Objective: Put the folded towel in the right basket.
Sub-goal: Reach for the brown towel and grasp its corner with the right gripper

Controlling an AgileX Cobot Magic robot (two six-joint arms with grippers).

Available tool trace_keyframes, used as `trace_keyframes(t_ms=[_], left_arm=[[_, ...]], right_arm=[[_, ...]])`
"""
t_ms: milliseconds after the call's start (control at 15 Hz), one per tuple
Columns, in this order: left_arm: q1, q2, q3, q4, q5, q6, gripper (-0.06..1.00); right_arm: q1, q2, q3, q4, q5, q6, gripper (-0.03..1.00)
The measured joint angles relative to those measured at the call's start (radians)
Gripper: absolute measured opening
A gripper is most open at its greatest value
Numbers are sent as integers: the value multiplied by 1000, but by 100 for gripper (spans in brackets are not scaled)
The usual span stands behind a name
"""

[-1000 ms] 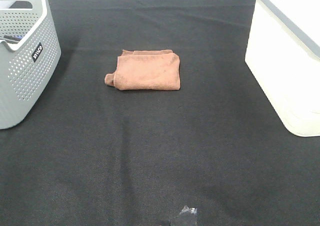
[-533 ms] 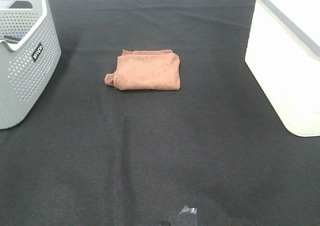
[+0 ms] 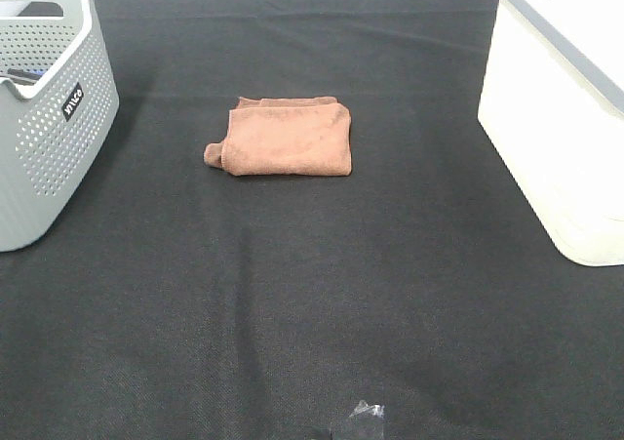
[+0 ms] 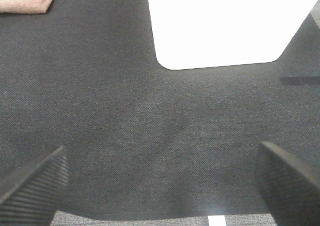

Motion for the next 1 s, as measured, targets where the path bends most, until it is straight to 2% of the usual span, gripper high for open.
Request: trace_keyframes(t_ms=[667, 867, 1000], left_arm=[[0, 0, 0, 0, 0, 0, 97], [0, 0, 0, 0, 0, 0, 97], [0, 0, 0, 0, 0, 0, 97]], right_arm=[[0, 3, 0, 0, 0, 0, 97], [0, 224, -41, 10, 1, 0, 97], [0, 459, -158, 58, 10, 0, 97]])
